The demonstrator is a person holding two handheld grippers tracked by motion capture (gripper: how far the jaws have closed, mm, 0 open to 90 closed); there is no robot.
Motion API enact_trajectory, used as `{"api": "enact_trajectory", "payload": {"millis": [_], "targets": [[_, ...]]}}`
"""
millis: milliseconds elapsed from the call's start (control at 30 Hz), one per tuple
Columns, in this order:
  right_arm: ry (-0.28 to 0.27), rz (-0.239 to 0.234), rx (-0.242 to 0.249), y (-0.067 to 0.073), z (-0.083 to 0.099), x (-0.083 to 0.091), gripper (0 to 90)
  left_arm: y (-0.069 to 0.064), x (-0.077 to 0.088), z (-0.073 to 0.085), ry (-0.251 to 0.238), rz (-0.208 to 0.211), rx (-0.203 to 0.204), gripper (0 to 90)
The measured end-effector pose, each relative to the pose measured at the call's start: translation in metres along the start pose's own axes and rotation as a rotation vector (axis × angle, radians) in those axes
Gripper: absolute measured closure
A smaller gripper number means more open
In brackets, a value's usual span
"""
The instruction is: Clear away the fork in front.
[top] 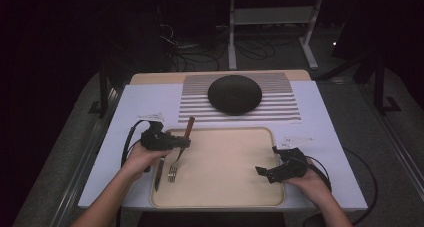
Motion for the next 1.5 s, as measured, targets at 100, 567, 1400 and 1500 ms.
{"api": "enact_trajectory", "payload": {"millis": [100, 567, 1400, 1500], "targets": [[0.000, -0.002, -0.002, 0.000, 0.000, 0.000, 0.4, 0.002, -0.005, 0.002, 0.010, -0.004, 0.010, 77.0], [0.000, -0.005, -0.006, 0.000, 0.000, 0.000, 0.4, 0.017, -0.024, 0.016, 0.069, -0.040, 0.059, 76.6], [-0.006, -0.010, -0.007, 0.001, -0.001, 0.000, 0.4, 0.024, -0.031, 0.024, 0.125, -0.100, 0.053, 73.5], [-0.008, -0.011, -0.006, 0.001, -0.002, 0.000, 0.4, 0.024, -0.030, 0.024, 0.128, -0.102, 0.050, 73.4]]}}
Point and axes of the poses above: each handheld gripper's, and its own axes: x roughly backward along the jaws, z roughly out of its underside, y roughly to its left, the point moved 7 cm from there along -x, roughly forward along the jaws, and after that the axes turned 10 degrees about z, right-handed, at the moved point
